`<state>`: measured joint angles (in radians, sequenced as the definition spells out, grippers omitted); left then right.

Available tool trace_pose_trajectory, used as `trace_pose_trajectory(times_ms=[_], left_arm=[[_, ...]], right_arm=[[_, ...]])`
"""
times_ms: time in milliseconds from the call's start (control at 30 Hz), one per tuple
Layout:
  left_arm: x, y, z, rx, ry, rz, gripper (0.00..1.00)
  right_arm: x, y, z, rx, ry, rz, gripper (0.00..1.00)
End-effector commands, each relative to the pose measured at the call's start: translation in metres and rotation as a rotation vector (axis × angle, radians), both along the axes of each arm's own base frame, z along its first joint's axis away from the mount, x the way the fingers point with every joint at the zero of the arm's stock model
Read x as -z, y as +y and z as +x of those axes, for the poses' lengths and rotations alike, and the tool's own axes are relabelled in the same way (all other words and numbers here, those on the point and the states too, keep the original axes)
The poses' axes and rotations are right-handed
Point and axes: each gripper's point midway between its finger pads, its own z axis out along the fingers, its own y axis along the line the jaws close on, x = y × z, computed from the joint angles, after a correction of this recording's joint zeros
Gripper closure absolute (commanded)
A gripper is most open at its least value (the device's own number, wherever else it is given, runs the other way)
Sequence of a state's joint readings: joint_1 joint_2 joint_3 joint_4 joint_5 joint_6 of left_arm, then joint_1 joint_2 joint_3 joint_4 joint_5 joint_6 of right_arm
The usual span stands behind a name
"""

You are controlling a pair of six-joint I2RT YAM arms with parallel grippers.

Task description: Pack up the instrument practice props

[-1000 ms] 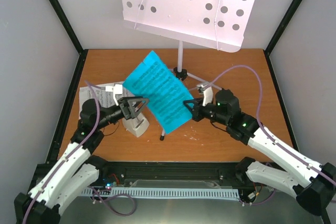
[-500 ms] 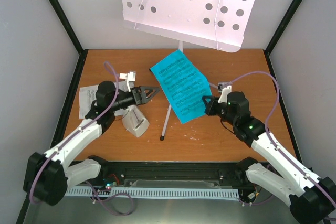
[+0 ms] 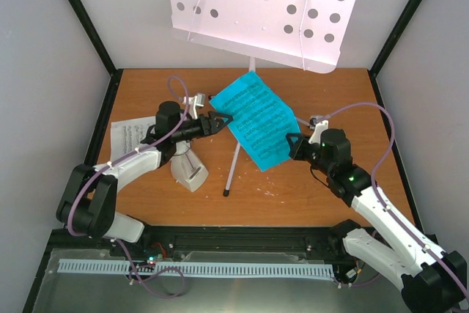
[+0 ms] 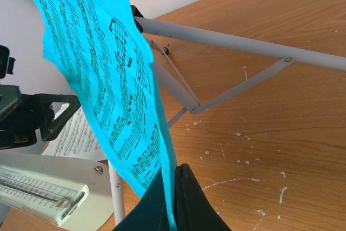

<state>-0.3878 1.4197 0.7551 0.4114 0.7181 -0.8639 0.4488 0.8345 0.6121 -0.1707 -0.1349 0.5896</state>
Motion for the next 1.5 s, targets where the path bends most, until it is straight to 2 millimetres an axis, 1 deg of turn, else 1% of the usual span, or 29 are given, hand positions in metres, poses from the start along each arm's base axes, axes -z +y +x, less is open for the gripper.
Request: trace_pose_trajectory(times_ms=[0, 200, 333, 467, 533, 667, 800, 867, 933, 1033, 1067, 1133, 1300, 1367, 1467], left_arm=[[-0.021, -0.011, 0.011, 0.010, -0.072, -0.023, 0.21], [-0.009, -0.020, 0.020, 0.011, -0.046, -0.003, 0.28], [-0.002, -0.021, 0.021, 0.007, -0.019, 0.003, 0.28], [0.000, -0.027, 0.023, 0.013, -0.010, 0.007, 0.28], [0.004, -0.030, 0.022, 0.013, 0.006, 0.019, 0.26], [0.013, -0.025, 0.019, -0.017, 0.028, 0.037, 0.16], [0.017, -0.023, 0.013, -0.024, 0.044, 0.028, 0.13], [0.015, -0.024, 0.008, -0.019, 0.038, 0.004, 0.13], [0.010, -0.027, 0.004, 0.003, 0.018, -0.031, 0.19], [-0.001, -0.036, 0.003, 0.037, -0.029, -0.062, 0.31], [-0.002, -0.039, 0.004, 0.044, -0.035, -0.062, 0.33], [-0.003, -0.043, 0.006, 0.055, -0.042, -0.066, 0.42], [-0.007, -0.041, 0.008, 0.035, -0.058, -0.066, 0.67], [-0.014, -0.038, 0.006, 0.024, -0.079, -0.067, 0.78], [-0.030, -0.034, 0.005, 0.007, -0.133, -0.056, 0.94]], right_arm=[[-0.008, -0.002, 0.003, 0.006, -0.029, 0.033, 0.97], [-0.008, 0.001, 0.005, -0.005, -0.026, 0.047, 0.97], [-0.010, 0.000, 0.005, -0.004, -0.028, 0.049, 0.97], [-0.009, 0.001, 0.006, -0.008, -0.023, 0.054, 0.97], [-0.011, 0.001, 0.005, -0.010, -0.025, 0.059, 0.97], [-0.012, 0.001, 0.004, -0.012, -0.027, 0.061, 0.97], [-0.012, 0.003, 0.004, -0.016, -0.021, 0.069, 0.97], [-0.012, 0.004, 0.004, -0.020, -0.021, 0.075, 0.97], [-0.012, 0.005, 0.005, -0.025, -0.021, 0.079, 0.97], [-0.012, 0.006, 0.005, -0.030, -0.015, 0.083, 0.97], [-0.013, 0.007, 0.005, -0.032, -0.015, 0.086, 0.97], [-0.014, 0.006, 0.005, -0.028, -0.017, 0.089, 0.97], [-0.014, 0.003, 0.002, -0.021, -0.017, 0.083, 0.97], [-0.016, 0.003, 0.001, -0.022, -0.020, 0.084, 0.97], [-0.021, 0.002, -0.001, -0.028, -0.038, 0.086, 0.97]])
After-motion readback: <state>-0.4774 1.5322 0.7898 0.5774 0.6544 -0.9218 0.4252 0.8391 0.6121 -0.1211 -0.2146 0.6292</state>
